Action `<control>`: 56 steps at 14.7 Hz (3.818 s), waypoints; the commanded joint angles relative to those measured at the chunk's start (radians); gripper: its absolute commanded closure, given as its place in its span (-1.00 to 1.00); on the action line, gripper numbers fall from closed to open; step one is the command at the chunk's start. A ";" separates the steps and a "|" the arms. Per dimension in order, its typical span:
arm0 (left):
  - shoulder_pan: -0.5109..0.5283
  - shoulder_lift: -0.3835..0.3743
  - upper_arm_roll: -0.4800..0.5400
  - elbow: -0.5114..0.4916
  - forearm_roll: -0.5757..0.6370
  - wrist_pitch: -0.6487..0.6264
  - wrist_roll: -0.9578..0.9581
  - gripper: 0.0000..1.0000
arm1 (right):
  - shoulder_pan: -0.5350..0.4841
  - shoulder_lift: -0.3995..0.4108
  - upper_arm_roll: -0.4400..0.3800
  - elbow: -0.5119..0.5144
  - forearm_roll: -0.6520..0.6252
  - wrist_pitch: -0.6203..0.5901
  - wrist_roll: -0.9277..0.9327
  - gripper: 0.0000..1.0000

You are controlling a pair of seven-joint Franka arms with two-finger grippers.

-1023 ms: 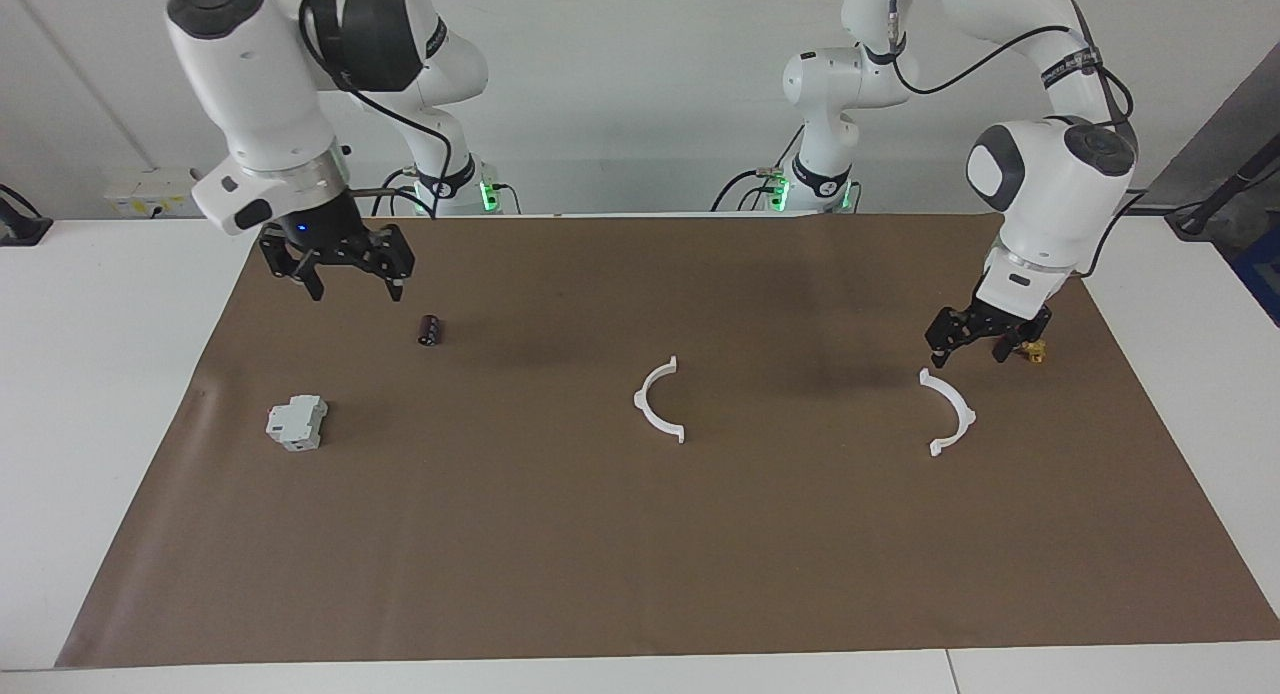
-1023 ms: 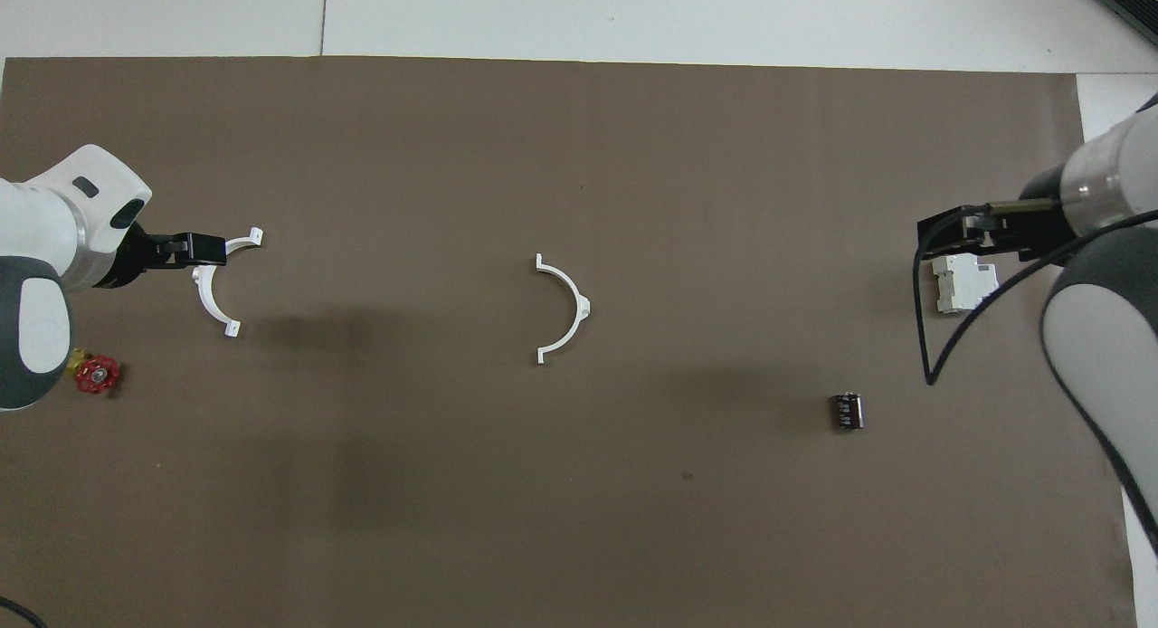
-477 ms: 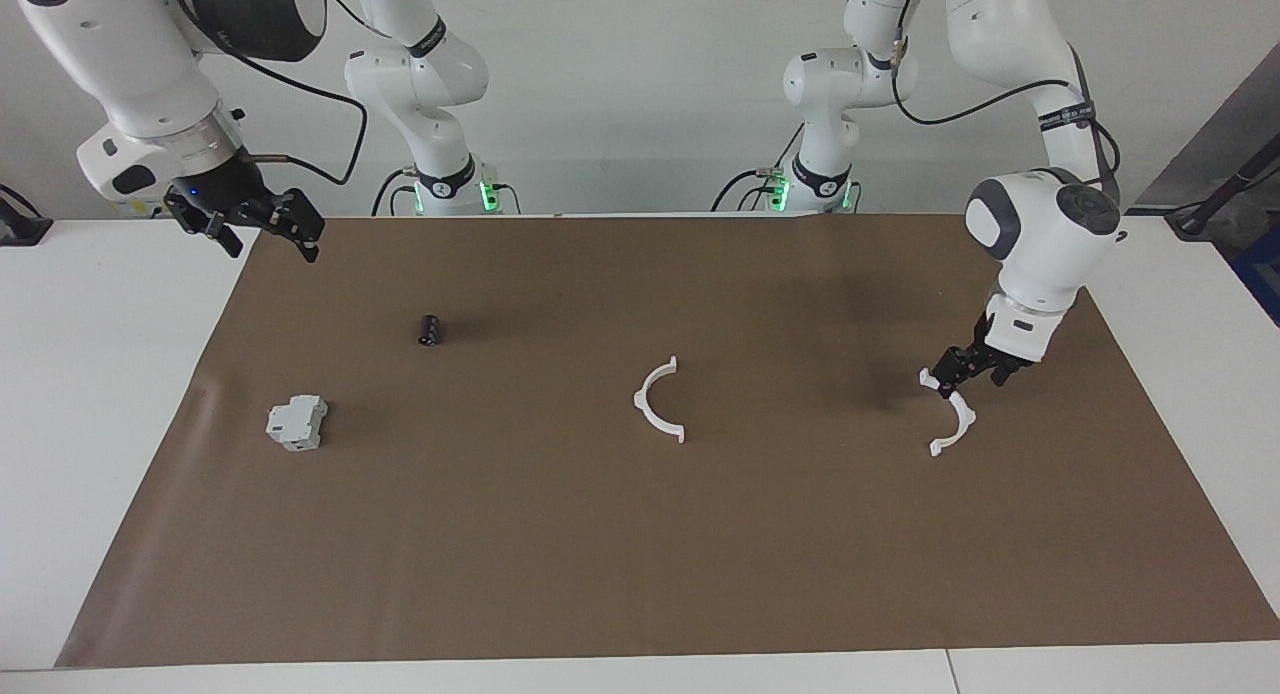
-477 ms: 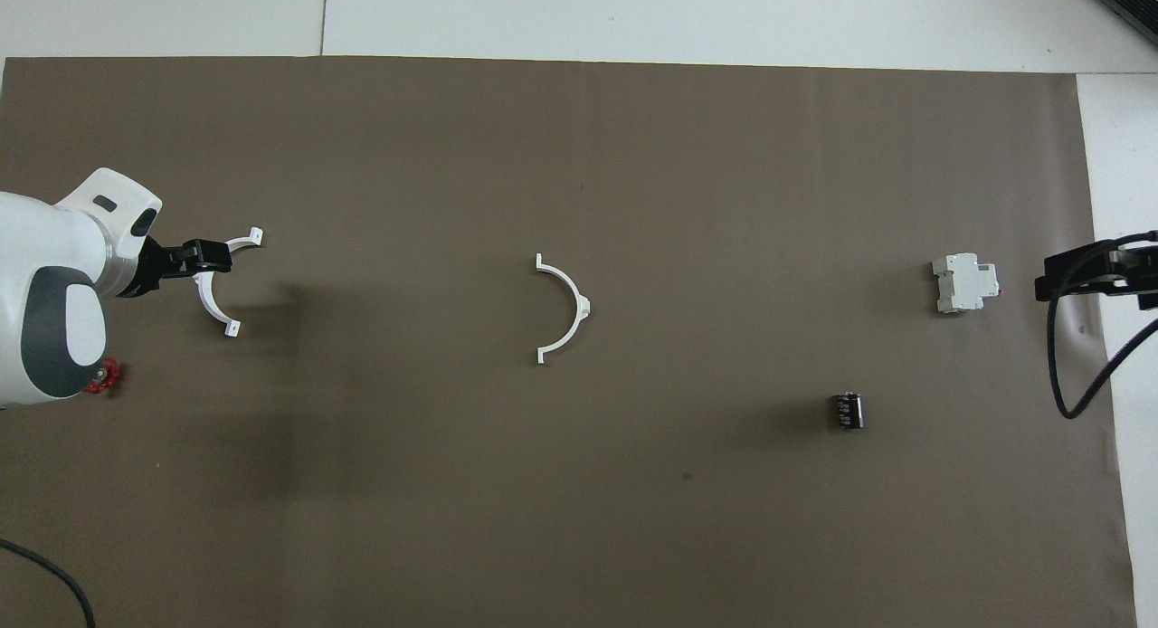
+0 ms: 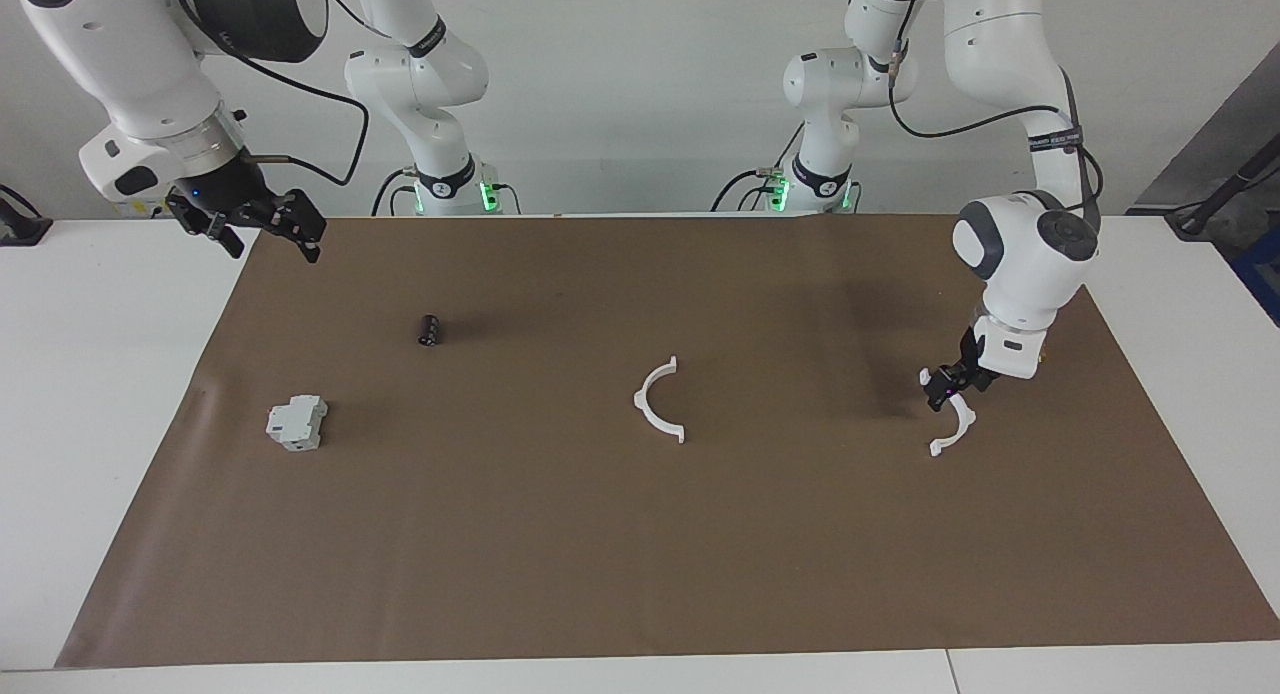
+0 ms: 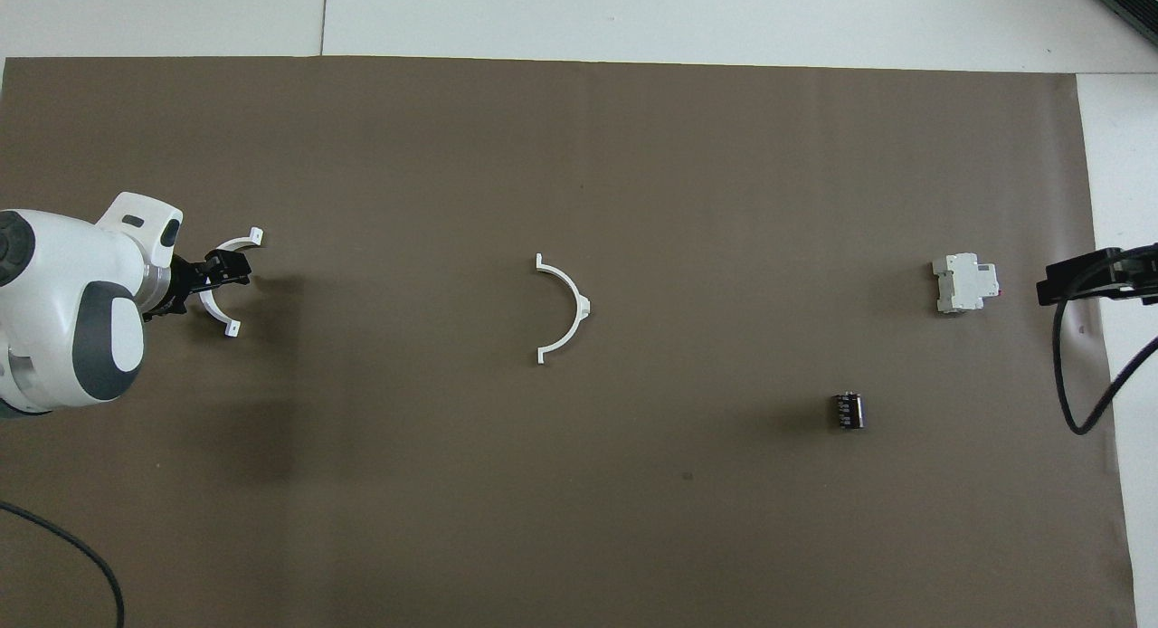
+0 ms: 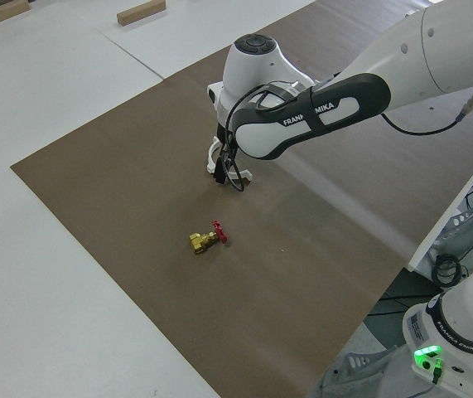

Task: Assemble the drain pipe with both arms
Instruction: 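Grasp the other white clamp half with the left gripper, then carry the clamp half to the placed half with the left gripper, then align and press the held half onto the placed half, left gripper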

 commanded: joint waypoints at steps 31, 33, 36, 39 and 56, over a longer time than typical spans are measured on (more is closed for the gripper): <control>-0.478 -0.038 -0.012 0.189 0.013 -0.276 -0.675 1.00 | 0.021 -0.048 0.038 -0.020 -0.027 -0.015 0.078 -1.00; -0.521 -0.049 -0.012 0.166 0.013 -0.258 -0.733 1.00 | 0.021 -0.048 0.038 -0.020 -0.027 -0.015 0.078 -1.00; -0.558 -0.052 -0.014 0.117 0.013 -0.164 -0.826 1.00 | 0.021 -0.048 0.038 -0.020 -0.027 -0.015 0.080 -1.00; -0.618 -0.038 -0.011 0.049 0.013 -0.075 -0.892 1.00 | 0.021 -0.048 0.038 -0.020 -0.027 -0.015 0.078 -1.00; -0.670 0.005 -0.009 -0.015 0.015 0.072 -0.952 1.00 | 0.021 -0.048 0.038 -0.020 -0.027 -0.015 0.078 -1.00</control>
